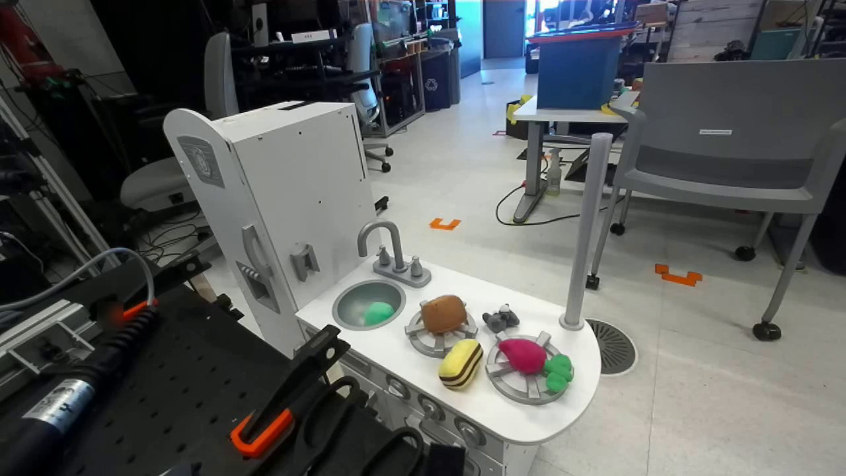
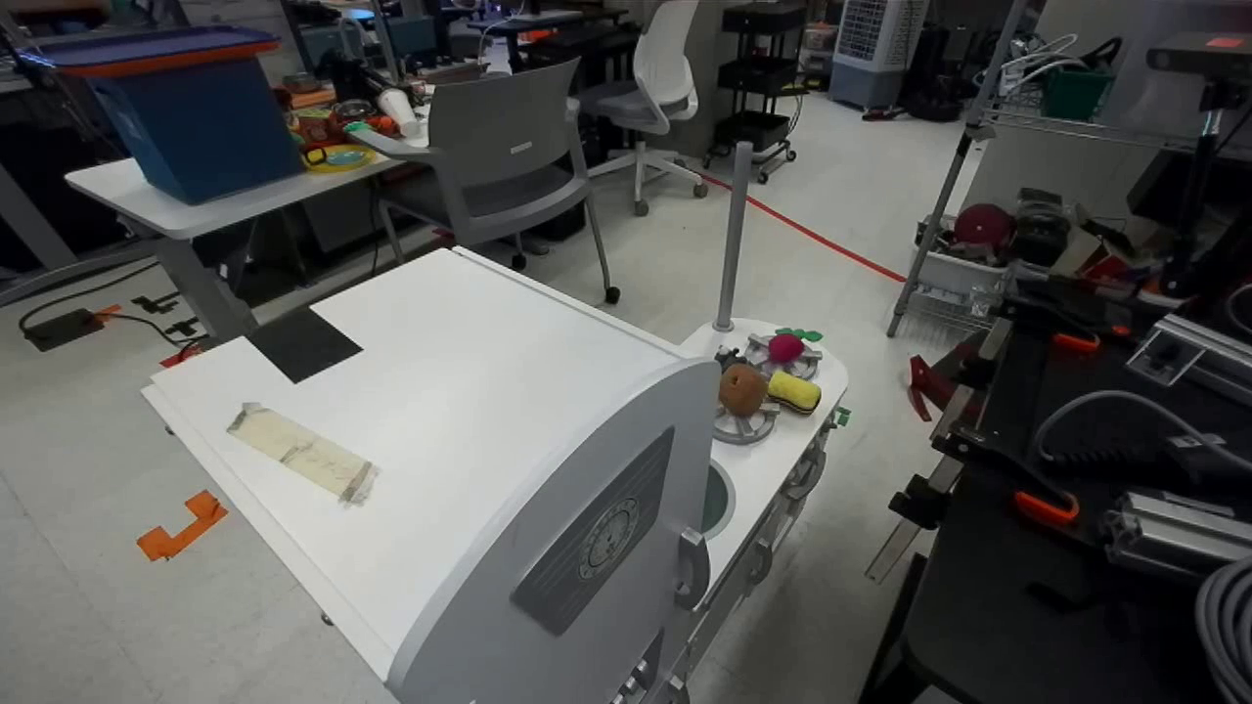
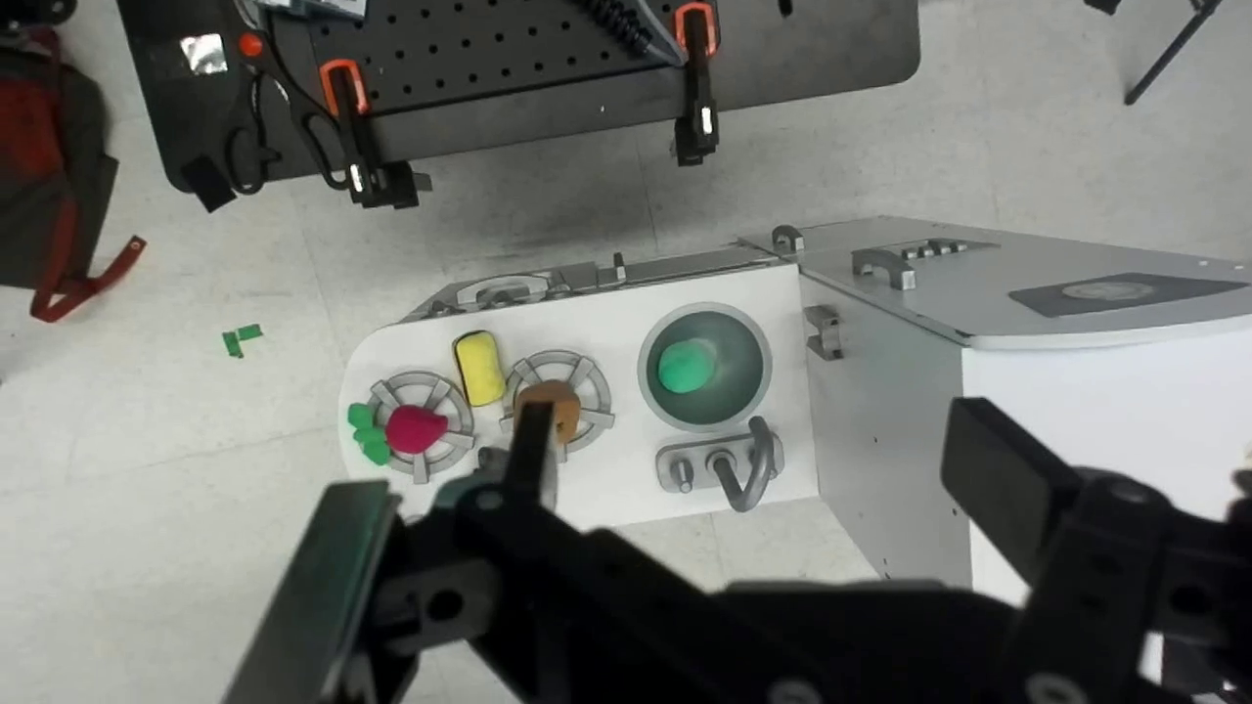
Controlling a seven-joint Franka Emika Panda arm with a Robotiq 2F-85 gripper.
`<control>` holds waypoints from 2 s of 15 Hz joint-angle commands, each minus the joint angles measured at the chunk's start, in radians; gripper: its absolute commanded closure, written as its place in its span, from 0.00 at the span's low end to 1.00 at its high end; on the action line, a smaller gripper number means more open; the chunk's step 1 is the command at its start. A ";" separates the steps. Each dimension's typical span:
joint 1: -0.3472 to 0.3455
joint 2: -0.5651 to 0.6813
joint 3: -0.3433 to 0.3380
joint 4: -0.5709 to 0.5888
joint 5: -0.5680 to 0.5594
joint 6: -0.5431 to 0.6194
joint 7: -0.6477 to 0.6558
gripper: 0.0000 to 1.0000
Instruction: Take the green plush toy out of the sink and place it on the counter top
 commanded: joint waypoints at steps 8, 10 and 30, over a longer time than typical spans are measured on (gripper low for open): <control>0.014 0.535 -0.023 0.107 -0.202 0.406 -0.028 0.00; 0.028 0.637 -0.034 0.133 -0.227 0.473 -0.029 0.00; 0.069 1.452 -0.043 0.467 -0.212 1.029 -0.330 0.00</control>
